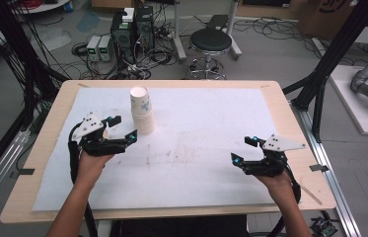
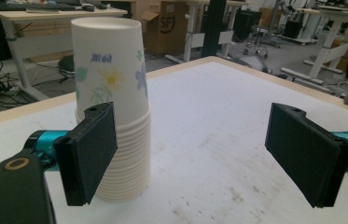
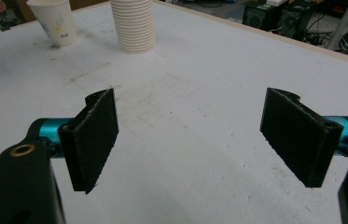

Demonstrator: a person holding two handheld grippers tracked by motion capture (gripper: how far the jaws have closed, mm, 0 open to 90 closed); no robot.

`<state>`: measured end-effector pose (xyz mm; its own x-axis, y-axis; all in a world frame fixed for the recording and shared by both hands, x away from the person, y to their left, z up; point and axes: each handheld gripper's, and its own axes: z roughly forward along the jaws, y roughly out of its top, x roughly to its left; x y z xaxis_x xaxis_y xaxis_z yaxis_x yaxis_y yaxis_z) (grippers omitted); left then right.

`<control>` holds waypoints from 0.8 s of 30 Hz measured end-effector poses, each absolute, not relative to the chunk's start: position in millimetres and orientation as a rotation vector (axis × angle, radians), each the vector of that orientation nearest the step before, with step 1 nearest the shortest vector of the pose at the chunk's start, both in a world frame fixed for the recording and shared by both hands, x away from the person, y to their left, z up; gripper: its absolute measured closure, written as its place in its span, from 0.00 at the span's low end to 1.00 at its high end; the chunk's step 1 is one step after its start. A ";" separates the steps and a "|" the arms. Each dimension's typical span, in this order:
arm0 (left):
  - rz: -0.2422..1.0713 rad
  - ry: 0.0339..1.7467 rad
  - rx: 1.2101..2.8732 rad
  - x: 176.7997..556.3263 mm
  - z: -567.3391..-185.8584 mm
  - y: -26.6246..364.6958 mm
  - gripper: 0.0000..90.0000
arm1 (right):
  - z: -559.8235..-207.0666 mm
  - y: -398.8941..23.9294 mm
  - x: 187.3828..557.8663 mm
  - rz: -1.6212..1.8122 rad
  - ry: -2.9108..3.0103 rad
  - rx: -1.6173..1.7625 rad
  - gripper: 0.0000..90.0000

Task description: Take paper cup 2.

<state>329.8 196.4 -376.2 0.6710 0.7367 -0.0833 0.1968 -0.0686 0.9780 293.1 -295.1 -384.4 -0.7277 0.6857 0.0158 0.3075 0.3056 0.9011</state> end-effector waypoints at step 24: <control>0.605 0.938 1.700 412.3 -329.2 170.8 0.19 | -383.4 -298.6 293.3 1.394 2.205 0.893 0.22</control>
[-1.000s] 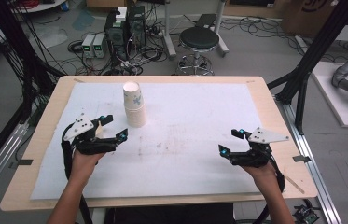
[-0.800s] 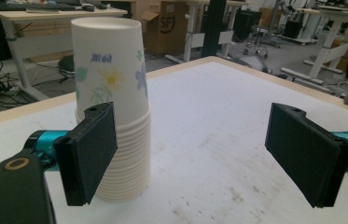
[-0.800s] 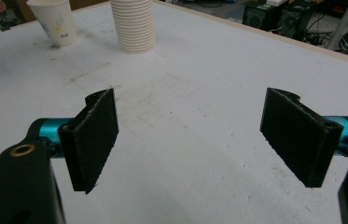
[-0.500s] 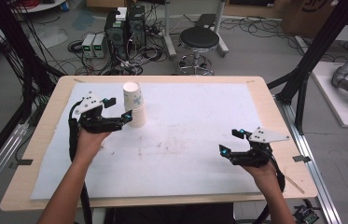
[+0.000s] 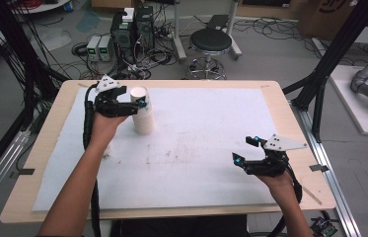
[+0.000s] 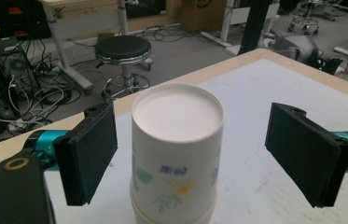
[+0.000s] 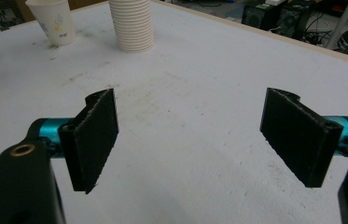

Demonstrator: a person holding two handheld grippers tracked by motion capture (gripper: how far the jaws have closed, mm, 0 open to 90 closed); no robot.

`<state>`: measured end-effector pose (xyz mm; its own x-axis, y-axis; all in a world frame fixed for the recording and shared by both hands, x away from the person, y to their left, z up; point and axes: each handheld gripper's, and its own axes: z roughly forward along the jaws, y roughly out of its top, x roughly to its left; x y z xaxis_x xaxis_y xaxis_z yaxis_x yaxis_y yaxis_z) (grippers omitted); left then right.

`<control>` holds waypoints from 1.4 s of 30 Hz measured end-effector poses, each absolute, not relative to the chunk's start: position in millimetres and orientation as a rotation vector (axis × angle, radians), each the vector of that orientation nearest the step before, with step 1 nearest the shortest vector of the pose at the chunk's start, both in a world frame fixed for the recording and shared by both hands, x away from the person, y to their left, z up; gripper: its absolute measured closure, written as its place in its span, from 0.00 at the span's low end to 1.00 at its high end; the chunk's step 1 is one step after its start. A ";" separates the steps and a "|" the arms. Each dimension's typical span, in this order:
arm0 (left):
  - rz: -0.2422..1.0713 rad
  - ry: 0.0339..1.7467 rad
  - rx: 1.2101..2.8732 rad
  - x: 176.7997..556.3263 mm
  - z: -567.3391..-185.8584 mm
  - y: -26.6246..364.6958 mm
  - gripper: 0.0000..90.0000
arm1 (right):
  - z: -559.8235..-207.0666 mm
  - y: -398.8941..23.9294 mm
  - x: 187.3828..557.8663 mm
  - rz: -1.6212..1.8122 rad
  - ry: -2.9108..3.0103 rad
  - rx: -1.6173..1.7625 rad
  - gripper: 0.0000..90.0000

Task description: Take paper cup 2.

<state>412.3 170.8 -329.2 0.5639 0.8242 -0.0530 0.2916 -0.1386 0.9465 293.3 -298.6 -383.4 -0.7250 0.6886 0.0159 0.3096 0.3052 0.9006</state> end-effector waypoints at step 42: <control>0.642 0.841 1.660 418.4 -294.5 168.6 0.40 | -381.1 -301.0 292.4 1.402 2.205 0.900 0.22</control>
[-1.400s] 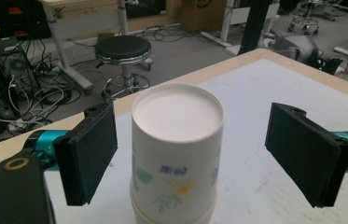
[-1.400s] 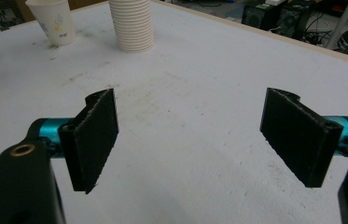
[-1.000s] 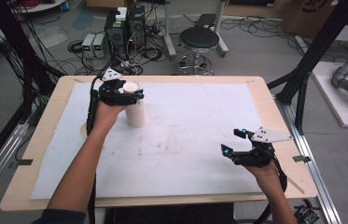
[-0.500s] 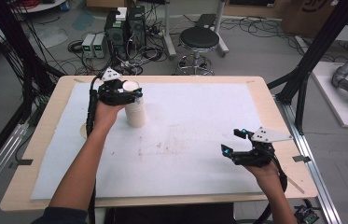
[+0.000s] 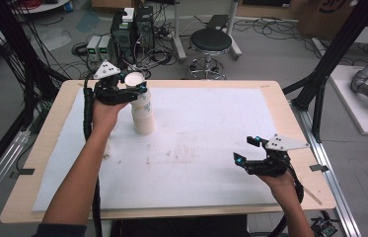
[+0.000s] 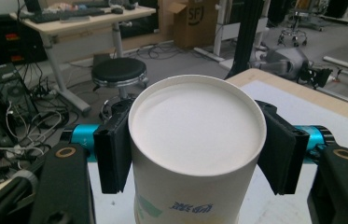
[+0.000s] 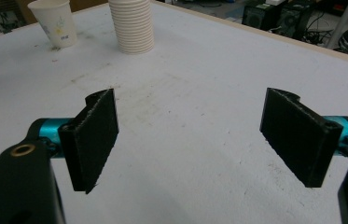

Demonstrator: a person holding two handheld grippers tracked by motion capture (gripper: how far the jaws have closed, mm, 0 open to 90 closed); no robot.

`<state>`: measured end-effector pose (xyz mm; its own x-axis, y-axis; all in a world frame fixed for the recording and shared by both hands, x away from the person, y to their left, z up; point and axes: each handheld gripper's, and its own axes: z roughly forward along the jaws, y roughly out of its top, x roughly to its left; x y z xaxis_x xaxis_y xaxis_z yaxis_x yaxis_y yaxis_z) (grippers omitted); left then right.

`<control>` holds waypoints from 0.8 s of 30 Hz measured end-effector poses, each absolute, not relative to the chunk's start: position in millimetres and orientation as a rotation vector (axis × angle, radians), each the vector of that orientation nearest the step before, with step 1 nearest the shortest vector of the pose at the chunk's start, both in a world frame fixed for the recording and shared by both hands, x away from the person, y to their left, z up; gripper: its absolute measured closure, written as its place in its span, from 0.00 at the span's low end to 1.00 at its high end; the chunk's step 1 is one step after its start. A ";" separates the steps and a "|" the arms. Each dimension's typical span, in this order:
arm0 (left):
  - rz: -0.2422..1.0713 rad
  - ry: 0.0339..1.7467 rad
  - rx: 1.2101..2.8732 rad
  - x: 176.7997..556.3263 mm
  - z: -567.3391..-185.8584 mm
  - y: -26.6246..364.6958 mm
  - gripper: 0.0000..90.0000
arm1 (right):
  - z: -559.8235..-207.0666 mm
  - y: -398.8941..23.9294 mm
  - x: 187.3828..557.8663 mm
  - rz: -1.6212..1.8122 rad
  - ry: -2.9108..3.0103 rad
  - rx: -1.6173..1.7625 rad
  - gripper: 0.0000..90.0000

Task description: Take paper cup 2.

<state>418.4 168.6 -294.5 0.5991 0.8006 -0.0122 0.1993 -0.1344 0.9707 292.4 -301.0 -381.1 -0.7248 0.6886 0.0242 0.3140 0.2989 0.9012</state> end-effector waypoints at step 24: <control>0.439 0.509 1.626 367.1 -282.9 136.9 0.40 | -380.8 -297.6 291.7 1.411 2.224 0.871 0.22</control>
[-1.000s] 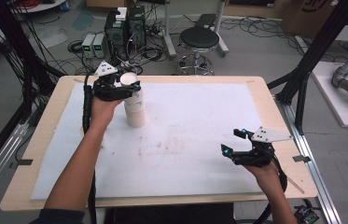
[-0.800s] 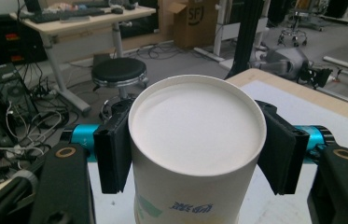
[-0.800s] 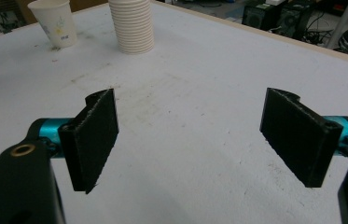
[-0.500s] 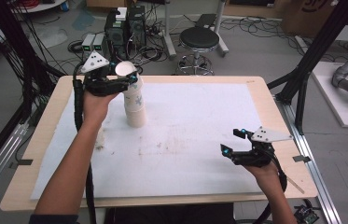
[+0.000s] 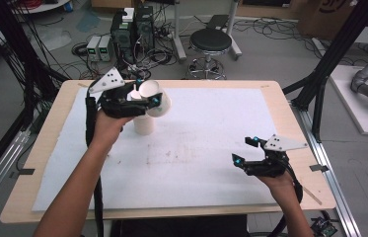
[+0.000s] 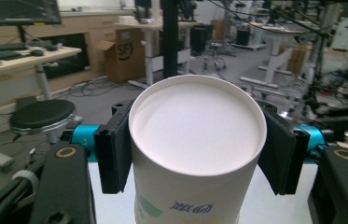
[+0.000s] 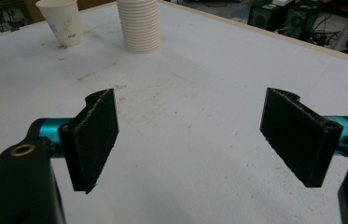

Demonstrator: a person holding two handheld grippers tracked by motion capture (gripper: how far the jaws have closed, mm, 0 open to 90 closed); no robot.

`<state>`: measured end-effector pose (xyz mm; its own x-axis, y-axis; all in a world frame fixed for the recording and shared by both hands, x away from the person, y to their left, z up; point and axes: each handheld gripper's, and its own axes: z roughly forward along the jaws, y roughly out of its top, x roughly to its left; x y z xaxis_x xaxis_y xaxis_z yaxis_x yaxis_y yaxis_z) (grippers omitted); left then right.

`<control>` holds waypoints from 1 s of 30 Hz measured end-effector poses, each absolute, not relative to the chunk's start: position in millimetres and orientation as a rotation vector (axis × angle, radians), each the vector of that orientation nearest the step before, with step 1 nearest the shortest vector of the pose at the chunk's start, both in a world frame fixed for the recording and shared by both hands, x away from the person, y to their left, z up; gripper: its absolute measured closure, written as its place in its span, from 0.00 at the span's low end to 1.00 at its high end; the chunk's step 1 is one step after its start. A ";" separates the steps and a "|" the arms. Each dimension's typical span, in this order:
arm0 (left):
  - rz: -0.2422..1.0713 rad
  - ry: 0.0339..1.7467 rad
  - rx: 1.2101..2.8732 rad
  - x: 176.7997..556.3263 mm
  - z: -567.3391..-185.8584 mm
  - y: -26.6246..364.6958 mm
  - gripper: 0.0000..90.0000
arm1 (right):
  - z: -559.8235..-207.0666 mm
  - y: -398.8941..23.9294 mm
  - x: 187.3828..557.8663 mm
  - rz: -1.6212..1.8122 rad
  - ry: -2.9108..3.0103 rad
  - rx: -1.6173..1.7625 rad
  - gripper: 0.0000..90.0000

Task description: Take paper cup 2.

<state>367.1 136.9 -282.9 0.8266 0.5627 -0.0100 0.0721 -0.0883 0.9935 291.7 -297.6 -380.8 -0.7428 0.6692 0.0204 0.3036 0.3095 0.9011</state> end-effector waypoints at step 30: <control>0.284 0.446 1.695 332.1 -356.9 101.3 0.39 | -379.4 -285.3 290.4 1.414 2.279 0.820 0.22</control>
